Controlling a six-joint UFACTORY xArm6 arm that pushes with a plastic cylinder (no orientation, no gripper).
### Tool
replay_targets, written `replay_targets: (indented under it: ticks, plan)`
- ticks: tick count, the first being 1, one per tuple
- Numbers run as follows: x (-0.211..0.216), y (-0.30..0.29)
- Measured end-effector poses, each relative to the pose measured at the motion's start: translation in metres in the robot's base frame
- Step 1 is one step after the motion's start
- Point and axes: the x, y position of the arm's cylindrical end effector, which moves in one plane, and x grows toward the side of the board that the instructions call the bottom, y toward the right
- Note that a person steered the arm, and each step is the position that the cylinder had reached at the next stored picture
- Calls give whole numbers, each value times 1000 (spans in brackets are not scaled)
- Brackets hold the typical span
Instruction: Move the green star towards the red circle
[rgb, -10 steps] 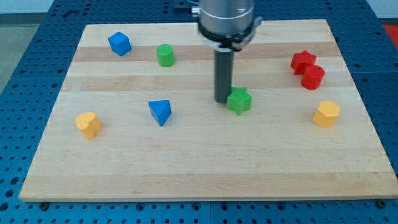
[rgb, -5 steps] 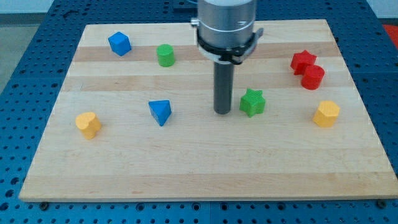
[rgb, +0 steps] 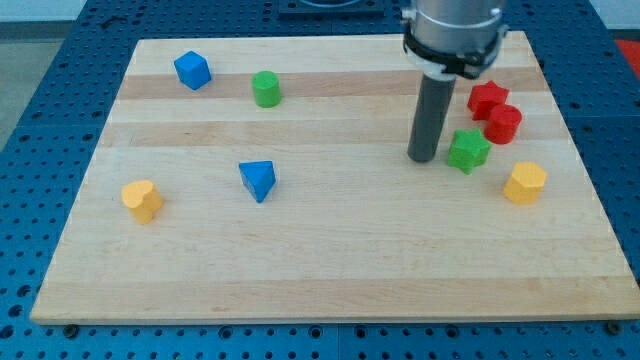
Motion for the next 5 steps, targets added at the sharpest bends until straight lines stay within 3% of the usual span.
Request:
replay_targets:
  ticks: [1,5]
  plan:
    - [-16,14]
    - [-3,35]
